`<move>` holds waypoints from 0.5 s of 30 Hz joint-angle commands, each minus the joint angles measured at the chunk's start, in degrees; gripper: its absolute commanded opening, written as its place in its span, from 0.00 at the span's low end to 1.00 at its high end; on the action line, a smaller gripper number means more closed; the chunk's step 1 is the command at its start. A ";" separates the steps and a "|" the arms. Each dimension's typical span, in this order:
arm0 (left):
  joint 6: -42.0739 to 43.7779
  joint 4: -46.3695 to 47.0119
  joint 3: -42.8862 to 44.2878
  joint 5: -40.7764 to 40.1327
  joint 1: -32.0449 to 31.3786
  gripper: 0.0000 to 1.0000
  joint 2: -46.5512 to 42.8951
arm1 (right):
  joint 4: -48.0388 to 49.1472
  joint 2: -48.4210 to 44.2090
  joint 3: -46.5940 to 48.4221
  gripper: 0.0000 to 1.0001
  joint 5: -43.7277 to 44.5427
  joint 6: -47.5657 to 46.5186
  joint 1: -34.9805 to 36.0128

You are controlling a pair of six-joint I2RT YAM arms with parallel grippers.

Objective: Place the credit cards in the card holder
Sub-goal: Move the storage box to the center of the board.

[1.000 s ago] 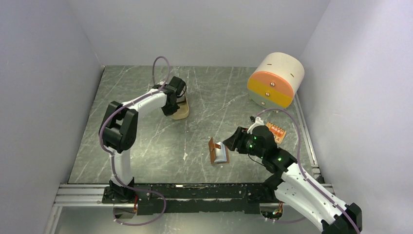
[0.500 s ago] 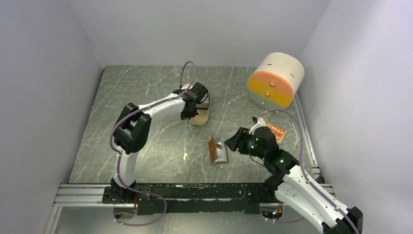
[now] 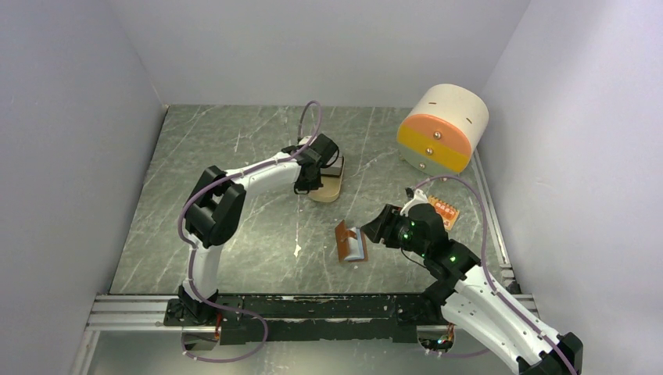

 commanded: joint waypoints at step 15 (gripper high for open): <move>9.23 11.02 -0.21 6.86 -3.00 0.09 0.81 | -0.67 -1.10 1.38 0.59 1.15 0.64 -0.46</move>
